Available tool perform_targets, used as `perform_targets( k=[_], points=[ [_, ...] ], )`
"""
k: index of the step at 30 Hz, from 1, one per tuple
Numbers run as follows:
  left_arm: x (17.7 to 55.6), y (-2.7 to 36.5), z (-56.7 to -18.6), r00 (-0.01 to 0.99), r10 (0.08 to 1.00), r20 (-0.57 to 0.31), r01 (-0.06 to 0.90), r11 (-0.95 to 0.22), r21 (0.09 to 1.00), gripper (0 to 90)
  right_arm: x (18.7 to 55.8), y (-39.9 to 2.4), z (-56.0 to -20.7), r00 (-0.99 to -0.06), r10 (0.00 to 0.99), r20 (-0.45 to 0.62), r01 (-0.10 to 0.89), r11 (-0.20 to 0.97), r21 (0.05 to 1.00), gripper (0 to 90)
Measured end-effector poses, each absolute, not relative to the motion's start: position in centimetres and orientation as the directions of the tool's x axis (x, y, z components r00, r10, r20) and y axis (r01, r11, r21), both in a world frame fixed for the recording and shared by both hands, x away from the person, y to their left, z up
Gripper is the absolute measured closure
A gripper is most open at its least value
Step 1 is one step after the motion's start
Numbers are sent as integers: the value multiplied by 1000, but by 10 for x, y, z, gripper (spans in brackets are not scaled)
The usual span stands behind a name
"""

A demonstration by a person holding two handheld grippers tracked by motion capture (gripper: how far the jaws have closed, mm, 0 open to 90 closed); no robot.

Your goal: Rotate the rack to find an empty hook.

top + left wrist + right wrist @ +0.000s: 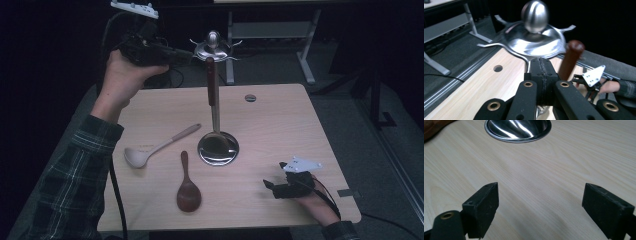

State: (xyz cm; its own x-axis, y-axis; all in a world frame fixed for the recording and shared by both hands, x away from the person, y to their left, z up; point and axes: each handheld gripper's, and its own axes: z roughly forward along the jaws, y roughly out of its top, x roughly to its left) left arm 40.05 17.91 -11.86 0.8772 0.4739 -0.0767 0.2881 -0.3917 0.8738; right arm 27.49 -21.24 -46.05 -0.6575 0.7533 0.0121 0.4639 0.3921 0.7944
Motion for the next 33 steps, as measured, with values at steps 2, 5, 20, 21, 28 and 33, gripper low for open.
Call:
perform_targets(
  k=[2, 5, 20, 21, 28, 33],
  points=[
    [405, 180, -119, 873, 480, -80, 293, -386, 875, 899, 275, -212, -460, -657, 754, 16, 468, 391, 793, 137],
    [410, 181, -120, 867, 490, -84, 299, -377, 877, 899, 274, -212, -460, -657, 754, 20, 472, 391, 790, 137],
    [413, 178, -120, 855, 514, -61, 297, -390, 872, 899, 275, -213, -461, -659, 752, 18, 470, 393, 791, 137],
    [409, 178, -119, 855, 515, -59, 295, -391, 872, 899, 275, -212, -461, -659, 752, 20, 470, 391, 791, 137],
    [385, 182, -113, 874, 483, -60, 273, -385, 881, 899, 276, -212, -462, -660, 751, 16, 469, 394, 790, 136],
    [372, 178, -111, 893, 447, -56, 249, -387, 888, 899, 276, -212, -462, -659, 752, 19, 472, 394, 789, 136]
  ],
)
